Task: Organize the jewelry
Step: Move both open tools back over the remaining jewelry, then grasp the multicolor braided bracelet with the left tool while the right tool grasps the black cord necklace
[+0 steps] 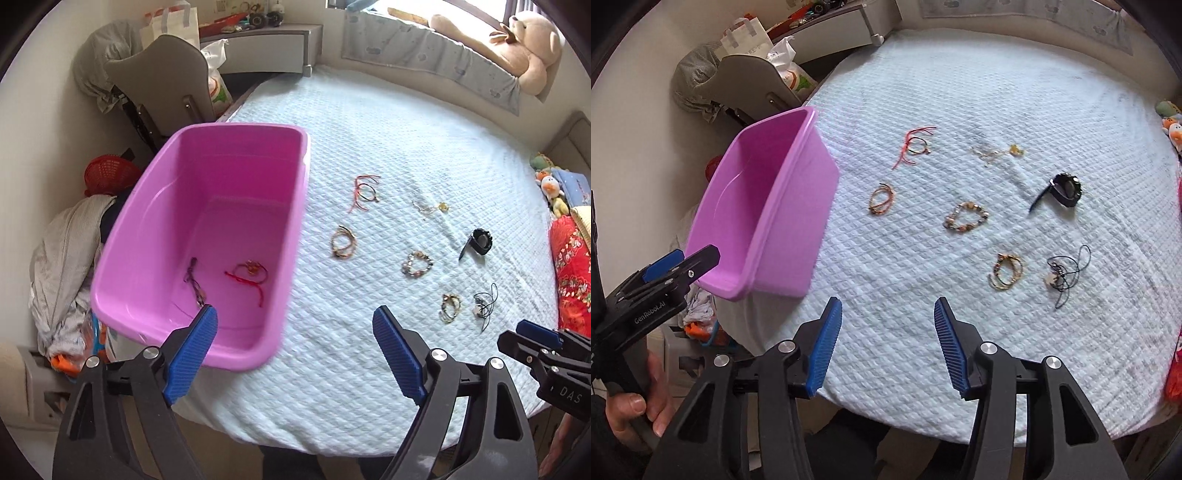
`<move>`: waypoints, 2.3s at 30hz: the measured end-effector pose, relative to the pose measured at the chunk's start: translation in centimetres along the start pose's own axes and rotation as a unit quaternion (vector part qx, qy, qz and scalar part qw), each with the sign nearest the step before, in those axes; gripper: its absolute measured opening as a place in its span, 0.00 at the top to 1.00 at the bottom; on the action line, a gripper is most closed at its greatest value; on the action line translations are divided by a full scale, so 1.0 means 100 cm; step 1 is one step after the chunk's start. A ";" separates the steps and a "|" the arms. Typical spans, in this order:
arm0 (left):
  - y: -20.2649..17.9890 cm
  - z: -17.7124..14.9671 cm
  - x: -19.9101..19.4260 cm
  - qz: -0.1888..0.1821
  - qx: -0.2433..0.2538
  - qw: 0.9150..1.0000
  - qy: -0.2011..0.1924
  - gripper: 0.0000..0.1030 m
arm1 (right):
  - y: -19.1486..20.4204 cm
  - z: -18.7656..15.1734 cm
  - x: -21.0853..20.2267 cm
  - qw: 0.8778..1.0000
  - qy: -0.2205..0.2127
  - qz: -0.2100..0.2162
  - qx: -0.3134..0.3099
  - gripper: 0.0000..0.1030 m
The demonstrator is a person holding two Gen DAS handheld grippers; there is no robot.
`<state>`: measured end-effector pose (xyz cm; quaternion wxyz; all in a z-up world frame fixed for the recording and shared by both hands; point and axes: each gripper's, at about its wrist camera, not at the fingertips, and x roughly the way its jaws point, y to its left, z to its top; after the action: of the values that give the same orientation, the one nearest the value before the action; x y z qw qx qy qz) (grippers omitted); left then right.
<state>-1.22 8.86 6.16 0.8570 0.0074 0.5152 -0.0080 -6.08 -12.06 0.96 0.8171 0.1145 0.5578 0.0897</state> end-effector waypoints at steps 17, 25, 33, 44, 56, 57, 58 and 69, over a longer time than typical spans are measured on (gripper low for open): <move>-0.187 -0.051 0.046 -0.031 0.045 0.998 0.038 0.07 | -0.203 -0.054 -0.015 0.996 -0.010 -0.066 0.063 0.40; -0.239 -0.075 0.125 -0.054 0.051 0.996 0.045 0.07 | -0.260 -0.057 0.044 0.993 -0.027 -0.074 0.092 0.38; -0.257 -0.091 0.192 -0.030 0.016 0.999 0.002 0.07 | -0.284 -0.053 0.106 0.997 -0.053 -0.034 0.038 0.38; -0.275 -0.099 0.232 -0.005 0.002 0.999 -0.032 0.07 | -0.299 -0.049 0.148 0.997 -0.068 -0.023 0.014 0.38; -0.280 -0.097 0.253 0.005 -0.002 0.999 -0.033 0.07 | -0.297 -0.037 0.167 0.997 -0.073 -0.025 0.004 0.38; -0.280 -0.096 0.254 0.006 -0.001 0.999 -0.033 0.07 | -0.296 -0.037 0.169 0.997 -0.073 -0.027 0.002 0.38; -0.280 -0.096 0.255 0.008 -0.001 0.999 -0.033 0.07 | -0.295 -0.036 0.170 0.997 -0.072 -0.030 -0.002 0.38; -0.280 -0.097 0.257 0.005 -0.009 0.999 -0.044 0.16 | -0.282 -0.036 0.173 0.995 -0.082 -0.029 -0.043 0.86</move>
<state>1.64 -19.05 -21.18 0.8789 0.0021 0.4770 0.0004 -2.66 -34.04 -23.78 0.8664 0.0700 0.4879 0.0804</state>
